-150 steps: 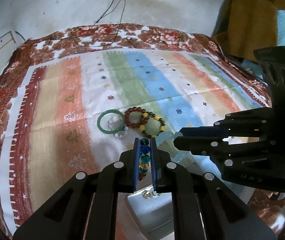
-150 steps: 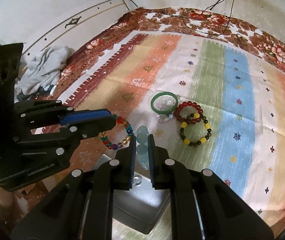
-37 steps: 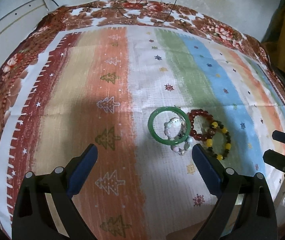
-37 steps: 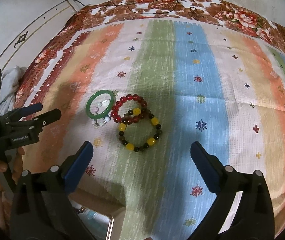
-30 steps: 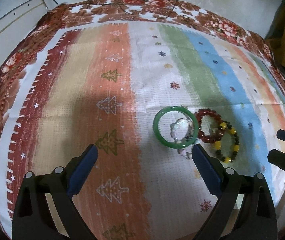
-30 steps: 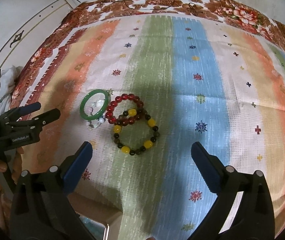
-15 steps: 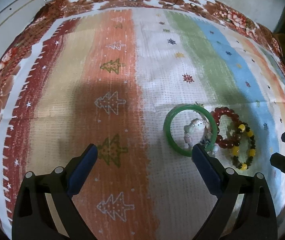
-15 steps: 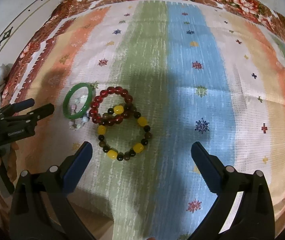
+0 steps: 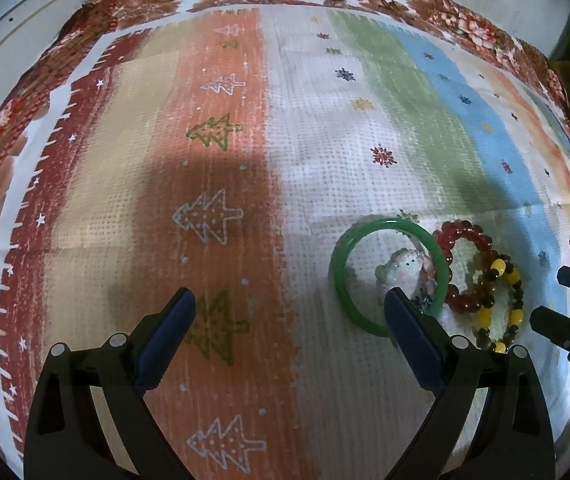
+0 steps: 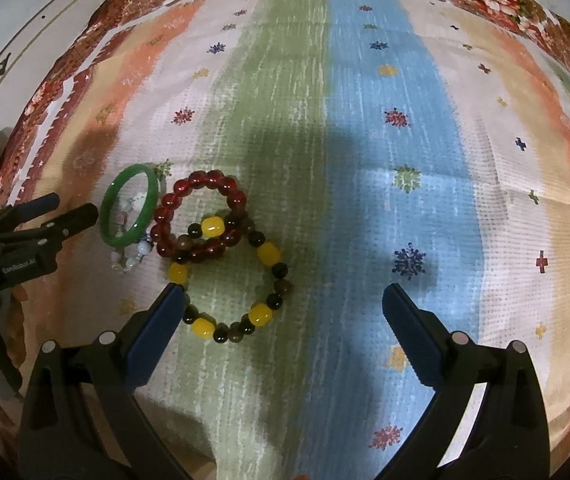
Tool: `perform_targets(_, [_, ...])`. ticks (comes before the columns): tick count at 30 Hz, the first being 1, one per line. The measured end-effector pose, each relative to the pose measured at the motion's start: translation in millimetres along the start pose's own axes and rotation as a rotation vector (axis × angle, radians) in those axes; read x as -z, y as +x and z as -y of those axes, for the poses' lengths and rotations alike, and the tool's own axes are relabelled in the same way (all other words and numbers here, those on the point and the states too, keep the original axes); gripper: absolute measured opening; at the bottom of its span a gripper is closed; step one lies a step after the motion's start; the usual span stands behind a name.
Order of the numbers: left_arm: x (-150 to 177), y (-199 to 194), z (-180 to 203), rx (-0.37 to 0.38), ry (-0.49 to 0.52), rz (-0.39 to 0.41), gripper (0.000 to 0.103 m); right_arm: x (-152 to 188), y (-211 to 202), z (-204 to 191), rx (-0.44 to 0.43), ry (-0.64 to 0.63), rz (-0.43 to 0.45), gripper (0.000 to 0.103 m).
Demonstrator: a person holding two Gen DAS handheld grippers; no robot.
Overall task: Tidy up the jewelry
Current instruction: 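Grasp the jade bangle with the left tool while the right grasps the yellow-black bracelet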
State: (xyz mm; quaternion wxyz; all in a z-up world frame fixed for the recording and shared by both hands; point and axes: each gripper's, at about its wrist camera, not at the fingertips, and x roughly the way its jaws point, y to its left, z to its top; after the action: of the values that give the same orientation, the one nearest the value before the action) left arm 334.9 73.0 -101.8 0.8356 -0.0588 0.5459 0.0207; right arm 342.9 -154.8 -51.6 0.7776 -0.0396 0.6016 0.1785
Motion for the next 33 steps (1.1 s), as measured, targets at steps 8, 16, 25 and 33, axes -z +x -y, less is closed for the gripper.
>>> perform_targets(8, [0,13,-2,-0.014,0.01,-0.022,0.094,-3,12,4,0.023,0.006,-0.019,0.098])
perform_targets(16, [-2,23,1,-0.044,0.041,-0.018,0.097,-3,30,10,0.073,0.002,-0.046,0.098])
perform_targets(25, [0,25,3,-0.059,0.072,0.007,0.097,0,38,8,0.118,-0.029,-0.046,0.098])
perform_targets(33, [1,24,5,-0.066,0.083,0.015,0.094,1,43,6,0.117,-0.033,-0.05,0.098])
